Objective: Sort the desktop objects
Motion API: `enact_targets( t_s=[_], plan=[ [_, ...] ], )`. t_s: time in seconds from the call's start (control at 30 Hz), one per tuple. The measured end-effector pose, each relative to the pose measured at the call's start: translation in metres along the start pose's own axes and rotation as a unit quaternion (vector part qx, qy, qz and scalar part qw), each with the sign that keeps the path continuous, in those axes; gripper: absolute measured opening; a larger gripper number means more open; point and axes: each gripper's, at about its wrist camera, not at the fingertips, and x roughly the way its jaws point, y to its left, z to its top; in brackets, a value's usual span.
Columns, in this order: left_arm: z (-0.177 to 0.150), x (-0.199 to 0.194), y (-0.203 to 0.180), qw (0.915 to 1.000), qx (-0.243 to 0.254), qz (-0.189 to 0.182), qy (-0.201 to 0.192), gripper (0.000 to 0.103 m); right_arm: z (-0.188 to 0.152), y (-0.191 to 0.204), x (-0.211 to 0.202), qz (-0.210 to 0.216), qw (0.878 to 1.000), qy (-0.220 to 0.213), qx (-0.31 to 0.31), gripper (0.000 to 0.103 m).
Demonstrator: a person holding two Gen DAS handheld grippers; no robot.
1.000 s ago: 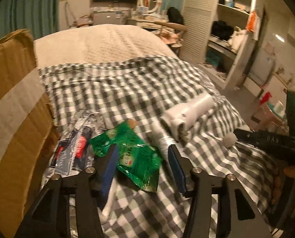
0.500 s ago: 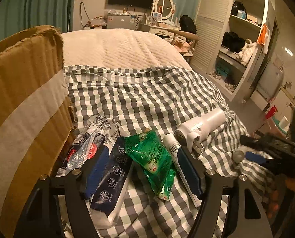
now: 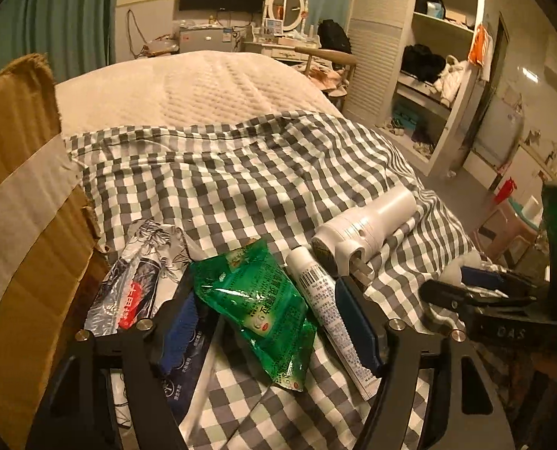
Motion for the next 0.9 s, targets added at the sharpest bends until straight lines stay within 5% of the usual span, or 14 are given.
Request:
enact_targets(
  t_s=[0.07, 0.23, 0.43, 0.53, 0.63, 0.9],
  plan=[
    [0.001, -0.003, -0.004, 0.9999, 0.015, 0.003, -0.003, 0.059, -0.002, -0.004, -0.003, 0.008, 1.000, -0.008, 0.011, 0.065],
    [0.002, -0.013, -0.011, 0.9988, 0.047, -0.005, -0.013, 0.051, -0.005, -0.019, -0.022, 0.018, 0.999, -0.026, 0.033, 0.037],
    [0.004, -0.017, -0.014, 0.9982, 0.052, -0.025, -0.017, 0.020, -0.002, -0.013, -0.052, 0.020, 0.997, -0.071, 0.006, 0.036],
    [0.003, -0.011, -0.016, 0.9984, 0.042, -0.036, -0.008, 0.020, 0.000, -0.009, -0.058, 0.030, 0.997, -0.075, 0.000, 0.036],
    [-0.001, 0.003, -0.015, 0.9990, 0.042, -0.014, 0.002, 0.034, 0.001, -0.005, -0.059, 0.041, 0.997, -0.072, -0.001, 0.036],
    [-0.004, 0.001, -0.003, 0.9988, 0.001, -0.048, -0.009, 0.021, -0.005, 0.006, -0.071, 0.036, 0.996, -0.084, -0.021, 0.036]
  ],
)
